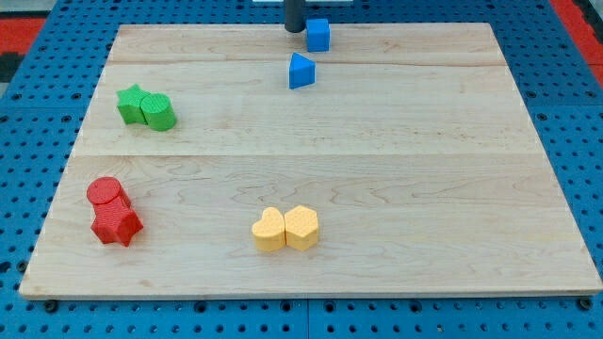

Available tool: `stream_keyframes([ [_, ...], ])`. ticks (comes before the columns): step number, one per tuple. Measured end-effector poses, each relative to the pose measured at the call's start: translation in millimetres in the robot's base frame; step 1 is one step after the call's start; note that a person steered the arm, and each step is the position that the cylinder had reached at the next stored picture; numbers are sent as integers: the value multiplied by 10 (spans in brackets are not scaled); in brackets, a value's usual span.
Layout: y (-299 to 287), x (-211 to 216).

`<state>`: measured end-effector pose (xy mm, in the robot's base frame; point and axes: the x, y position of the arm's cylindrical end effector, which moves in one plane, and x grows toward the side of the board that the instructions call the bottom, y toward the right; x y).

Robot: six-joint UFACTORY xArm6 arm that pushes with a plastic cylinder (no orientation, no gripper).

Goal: Move arm to the right of the blue cube

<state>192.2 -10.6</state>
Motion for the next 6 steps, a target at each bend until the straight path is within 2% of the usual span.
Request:
stream_keyframes([
  [2,-103,220],
  [4,22,657],
  [5,515,648],
  [6,775,396],
])
